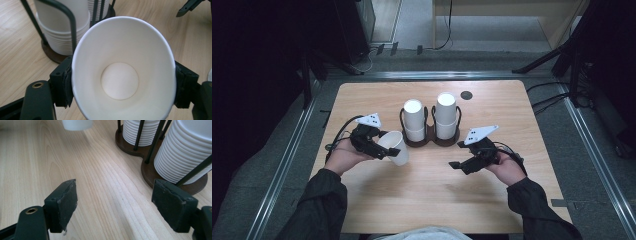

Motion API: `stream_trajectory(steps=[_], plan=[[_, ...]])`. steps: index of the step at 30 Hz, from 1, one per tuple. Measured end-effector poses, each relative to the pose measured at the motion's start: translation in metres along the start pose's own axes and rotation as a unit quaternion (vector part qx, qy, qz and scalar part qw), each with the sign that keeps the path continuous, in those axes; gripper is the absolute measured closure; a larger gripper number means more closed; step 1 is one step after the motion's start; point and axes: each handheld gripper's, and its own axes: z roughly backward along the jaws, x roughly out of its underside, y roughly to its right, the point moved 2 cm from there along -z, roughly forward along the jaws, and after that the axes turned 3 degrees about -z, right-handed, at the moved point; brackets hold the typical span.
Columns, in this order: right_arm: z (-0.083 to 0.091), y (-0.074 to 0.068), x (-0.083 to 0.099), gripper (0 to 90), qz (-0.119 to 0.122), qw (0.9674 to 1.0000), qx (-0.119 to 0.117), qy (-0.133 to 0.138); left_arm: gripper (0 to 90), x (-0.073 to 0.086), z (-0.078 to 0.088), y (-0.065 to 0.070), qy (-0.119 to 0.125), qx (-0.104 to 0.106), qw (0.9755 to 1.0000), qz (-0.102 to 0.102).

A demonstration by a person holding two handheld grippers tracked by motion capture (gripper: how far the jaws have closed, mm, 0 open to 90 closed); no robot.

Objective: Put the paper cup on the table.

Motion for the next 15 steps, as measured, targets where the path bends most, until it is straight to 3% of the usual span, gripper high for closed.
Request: stream_trajectory(steps=[15], plan=[[-0.007, 0.002, 0.001, 20.7, 0.003, 0.9999, 0.001, -0.014, 23.1, 0.012, 0.013, -0.024, 0.003, -0.034, 0.9990, 0.028]])
